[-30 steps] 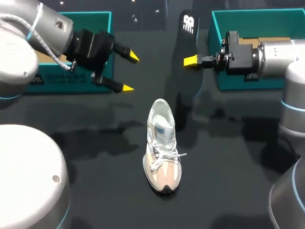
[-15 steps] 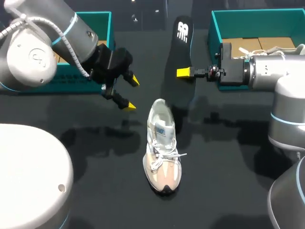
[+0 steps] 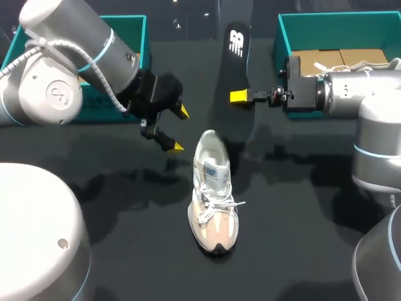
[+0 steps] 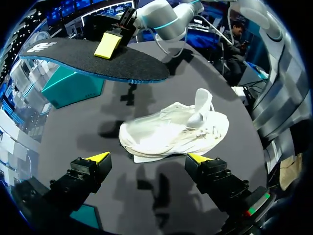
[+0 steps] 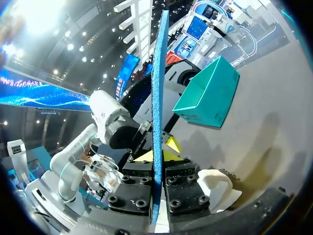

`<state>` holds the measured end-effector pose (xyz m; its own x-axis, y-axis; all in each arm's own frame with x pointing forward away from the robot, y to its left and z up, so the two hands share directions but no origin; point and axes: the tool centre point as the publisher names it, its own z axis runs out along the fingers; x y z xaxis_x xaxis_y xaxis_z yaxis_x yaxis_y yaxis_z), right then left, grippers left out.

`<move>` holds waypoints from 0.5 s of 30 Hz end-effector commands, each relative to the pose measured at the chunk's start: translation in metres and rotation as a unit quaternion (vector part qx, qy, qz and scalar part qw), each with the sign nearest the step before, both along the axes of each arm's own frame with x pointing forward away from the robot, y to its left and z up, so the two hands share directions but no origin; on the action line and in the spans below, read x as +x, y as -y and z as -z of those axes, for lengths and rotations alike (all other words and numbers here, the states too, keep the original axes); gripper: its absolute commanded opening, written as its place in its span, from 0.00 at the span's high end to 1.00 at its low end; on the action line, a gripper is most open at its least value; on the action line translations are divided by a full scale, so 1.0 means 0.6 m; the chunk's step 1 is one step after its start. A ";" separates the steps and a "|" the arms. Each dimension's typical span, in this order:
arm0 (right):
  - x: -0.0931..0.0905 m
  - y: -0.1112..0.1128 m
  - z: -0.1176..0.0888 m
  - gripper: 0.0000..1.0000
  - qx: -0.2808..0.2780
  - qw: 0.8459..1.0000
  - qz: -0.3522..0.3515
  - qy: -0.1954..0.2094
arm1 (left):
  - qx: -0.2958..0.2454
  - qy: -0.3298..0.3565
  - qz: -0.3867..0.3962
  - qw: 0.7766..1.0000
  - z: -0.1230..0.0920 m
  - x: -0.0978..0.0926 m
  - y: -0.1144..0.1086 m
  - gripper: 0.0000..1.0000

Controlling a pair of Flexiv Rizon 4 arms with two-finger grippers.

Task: Take the shoe out of the shoebox, open the shoe tongue, remove and reinsert the insole, then place the shoe into the shoebox

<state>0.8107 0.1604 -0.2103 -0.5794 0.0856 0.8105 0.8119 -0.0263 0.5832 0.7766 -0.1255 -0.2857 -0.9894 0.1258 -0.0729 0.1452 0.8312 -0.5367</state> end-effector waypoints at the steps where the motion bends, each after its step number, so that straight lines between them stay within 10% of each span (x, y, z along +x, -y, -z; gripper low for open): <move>1: 0.008 -0.019 0.017 1.00 0.009 1.000 -0.005 0.014 | -0.009 0.007 0.009 1.000 0.033 0.003 0.003 0.00; 15: 0.016 -0.037 0.046 1.00 0.027 0.998 -0.019 0.046 | 0.006 -0.001 0.021 1.000 0.096 0.005 0.016 0.00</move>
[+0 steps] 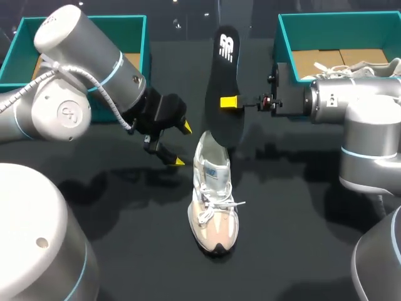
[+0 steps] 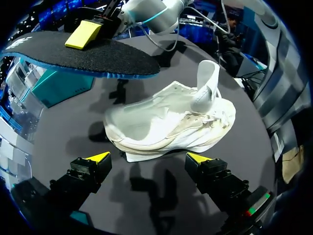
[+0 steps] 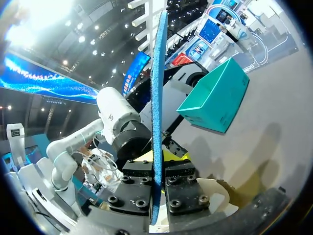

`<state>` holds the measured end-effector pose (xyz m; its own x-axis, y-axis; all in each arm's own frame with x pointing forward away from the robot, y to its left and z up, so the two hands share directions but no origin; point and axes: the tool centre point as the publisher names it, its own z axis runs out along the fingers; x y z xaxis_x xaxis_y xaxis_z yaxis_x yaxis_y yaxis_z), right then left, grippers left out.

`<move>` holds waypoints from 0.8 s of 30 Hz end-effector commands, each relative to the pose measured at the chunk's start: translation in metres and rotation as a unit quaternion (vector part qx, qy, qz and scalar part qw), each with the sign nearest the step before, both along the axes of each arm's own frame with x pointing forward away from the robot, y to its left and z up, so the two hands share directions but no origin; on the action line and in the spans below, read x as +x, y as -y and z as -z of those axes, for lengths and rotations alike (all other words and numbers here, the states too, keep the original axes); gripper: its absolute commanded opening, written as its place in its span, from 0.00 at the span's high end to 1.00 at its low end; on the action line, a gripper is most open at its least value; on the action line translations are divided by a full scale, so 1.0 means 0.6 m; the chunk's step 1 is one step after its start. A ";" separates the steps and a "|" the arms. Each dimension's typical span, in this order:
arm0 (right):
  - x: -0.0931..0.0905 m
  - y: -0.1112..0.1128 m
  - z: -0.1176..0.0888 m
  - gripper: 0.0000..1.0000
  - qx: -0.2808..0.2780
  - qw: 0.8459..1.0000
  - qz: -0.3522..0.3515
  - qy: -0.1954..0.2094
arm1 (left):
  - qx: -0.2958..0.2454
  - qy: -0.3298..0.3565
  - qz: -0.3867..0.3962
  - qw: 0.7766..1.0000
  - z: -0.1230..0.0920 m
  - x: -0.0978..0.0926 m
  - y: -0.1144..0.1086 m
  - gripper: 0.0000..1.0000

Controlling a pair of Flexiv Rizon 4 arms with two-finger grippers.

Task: Take the shoe out of the shoebox, open the shoe tongue, remove and reinsert the insole, then place the shoe into the shoebox

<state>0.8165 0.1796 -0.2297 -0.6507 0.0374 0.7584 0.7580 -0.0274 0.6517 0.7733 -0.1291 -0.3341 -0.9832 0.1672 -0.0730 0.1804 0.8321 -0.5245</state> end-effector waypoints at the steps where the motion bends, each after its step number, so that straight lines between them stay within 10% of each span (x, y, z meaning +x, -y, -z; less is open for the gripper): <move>1: 0.007 -0.002 0.016 1.00 0.007 1.000 -0.003 -0.001 | -0.006 -0.006 0.008 1.000 0.016 0.011 0.009 0.00; 24: 0.019 -0.032 0.042 1.00 0.013 1.000 -0.007 0.023 | 0.007 -0.018 0.014 1.000 0.049 0.014 0.017 0.00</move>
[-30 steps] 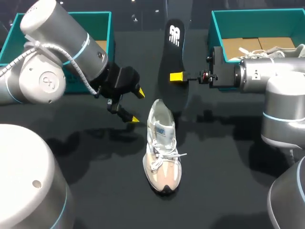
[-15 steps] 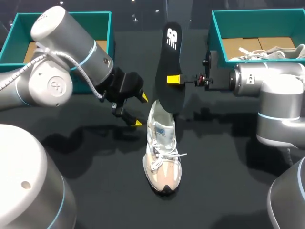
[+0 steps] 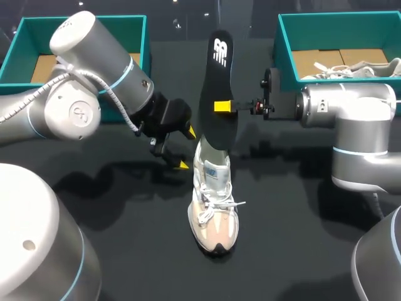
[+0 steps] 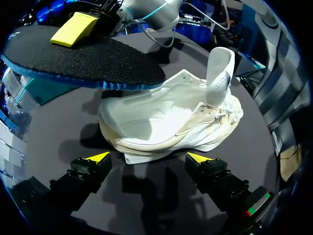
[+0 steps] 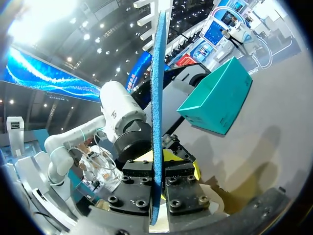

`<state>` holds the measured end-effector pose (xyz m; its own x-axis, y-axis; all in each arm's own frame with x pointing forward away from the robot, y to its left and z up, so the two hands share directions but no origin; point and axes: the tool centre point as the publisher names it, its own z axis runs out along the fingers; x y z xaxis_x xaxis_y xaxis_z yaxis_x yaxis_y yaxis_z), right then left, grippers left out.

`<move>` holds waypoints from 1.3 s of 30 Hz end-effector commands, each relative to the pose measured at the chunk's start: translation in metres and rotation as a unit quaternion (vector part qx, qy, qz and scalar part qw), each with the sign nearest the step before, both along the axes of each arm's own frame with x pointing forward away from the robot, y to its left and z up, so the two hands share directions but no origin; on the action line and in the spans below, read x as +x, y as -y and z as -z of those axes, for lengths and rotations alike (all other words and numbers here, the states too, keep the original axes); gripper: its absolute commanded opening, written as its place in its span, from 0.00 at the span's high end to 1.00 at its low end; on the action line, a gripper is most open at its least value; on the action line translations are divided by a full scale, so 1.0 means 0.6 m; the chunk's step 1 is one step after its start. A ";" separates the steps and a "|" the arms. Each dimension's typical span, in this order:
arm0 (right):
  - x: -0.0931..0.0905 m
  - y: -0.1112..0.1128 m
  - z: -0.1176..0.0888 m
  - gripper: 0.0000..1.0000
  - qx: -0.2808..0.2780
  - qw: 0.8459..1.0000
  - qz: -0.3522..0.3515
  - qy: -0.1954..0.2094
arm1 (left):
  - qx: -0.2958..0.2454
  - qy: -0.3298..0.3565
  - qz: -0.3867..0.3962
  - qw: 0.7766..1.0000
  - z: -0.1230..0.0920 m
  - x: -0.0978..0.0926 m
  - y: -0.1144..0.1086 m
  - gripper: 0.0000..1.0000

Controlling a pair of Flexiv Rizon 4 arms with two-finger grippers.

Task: Take the shoe out of the shoebox, open the shoe tongue, remove and reinsert the insole, then place the shoe into the shoebox

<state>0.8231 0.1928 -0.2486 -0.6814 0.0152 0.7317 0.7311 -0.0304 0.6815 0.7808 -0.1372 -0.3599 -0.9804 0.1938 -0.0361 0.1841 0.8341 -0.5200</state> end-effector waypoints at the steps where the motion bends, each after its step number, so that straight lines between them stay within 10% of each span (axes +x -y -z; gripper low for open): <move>1: 0.009 -0.011 0.013 1.00 0.004 1.000 -0.001 0.003 | 0.001 -0.001 0.001 1.000 0.007 0.002 0.005 0.00; 39: -0.001 -0.025 0.035 1.00 0.021 0.994 0.044 0.098 | -0.001 -0.001 0.006 1.000 0.007 -0.003 0.006 0.00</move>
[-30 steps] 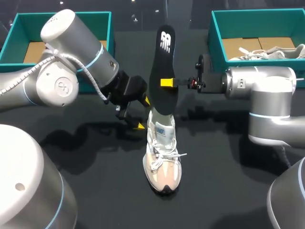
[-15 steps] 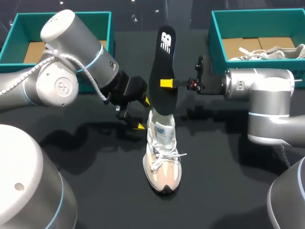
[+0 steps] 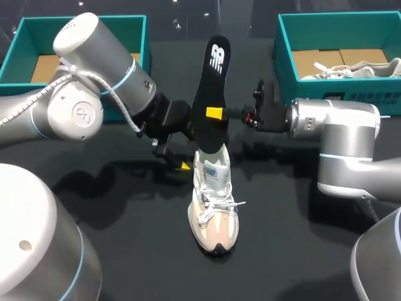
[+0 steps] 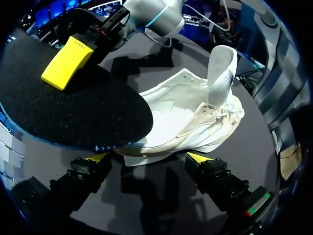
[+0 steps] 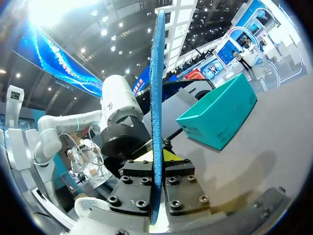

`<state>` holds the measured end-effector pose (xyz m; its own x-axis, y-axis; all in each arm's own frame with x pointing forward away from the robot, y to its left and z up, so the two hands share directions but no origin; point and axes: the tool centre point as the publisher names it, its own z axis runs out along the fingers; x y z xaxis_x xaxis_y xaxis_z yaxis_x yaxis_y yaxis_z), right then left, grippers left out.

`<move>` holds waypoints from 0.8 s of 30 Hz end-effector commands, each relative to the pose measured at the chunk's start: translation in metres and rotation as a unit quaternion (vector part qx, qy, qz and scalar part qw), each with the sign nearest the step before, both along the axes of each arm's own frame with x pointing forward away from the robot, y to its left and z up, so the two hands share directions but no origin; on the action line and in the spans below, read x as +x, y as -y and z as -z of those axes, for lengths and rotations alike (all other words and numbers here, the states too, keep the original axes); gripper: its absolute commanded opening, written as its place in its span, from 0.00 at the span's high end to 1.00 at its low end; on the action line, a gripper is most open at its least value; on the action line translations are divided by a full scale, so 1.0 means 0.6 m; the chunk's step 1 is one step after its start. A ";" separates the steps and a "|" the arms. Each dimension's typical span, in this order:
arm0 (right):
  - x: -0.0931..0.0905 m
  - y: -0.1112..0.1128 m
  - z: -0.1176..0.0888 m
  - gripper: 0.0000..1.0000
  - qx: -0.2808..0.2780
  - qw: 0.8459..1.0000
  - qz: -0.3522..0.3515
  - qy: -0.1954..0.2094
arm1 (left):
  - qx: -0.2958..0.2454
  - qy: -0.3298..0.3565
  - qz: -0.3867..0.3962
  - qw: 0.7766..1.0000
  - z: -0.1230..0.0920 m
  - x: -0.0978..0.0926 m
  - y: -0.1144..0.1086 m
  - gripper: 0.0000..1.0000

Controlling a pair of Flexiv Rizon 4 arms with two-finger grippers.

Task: Take the shoe out of the shoebox, open the shoe tongue, remove and reinsert the insole, then place the shoe into the shoebox

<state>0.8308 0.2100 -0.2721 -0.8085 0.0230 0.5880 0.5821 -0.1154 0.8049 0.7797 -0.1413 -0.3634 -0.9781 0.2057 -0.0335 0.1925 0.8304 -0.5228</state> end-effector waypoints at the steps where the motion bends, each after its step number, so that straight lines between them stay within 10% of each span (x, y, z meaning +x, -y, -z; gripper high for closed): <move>1: -0.015 0.005 -0.005 1.00 -0.009 1.000 0.015 0.004 | 0.000 0.001 0.000 1.000 0.001 -0.001 -0.001 0.00; 24: -0.037 0.003 0.012 1.00 -0.038 0.998 0.045 0.032 | 0.000 0.001 0.000 1.000 0.001 -0.001 -0.001 0.00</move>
<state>0.8130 0.2050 -0.2801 -0.8384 0.1253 0.5305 0.5218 -0.0971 0.8475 0.7797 -0.1413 -0.3634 -0.9781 0.2056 -0.0335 0.1925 0.8305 -0.5228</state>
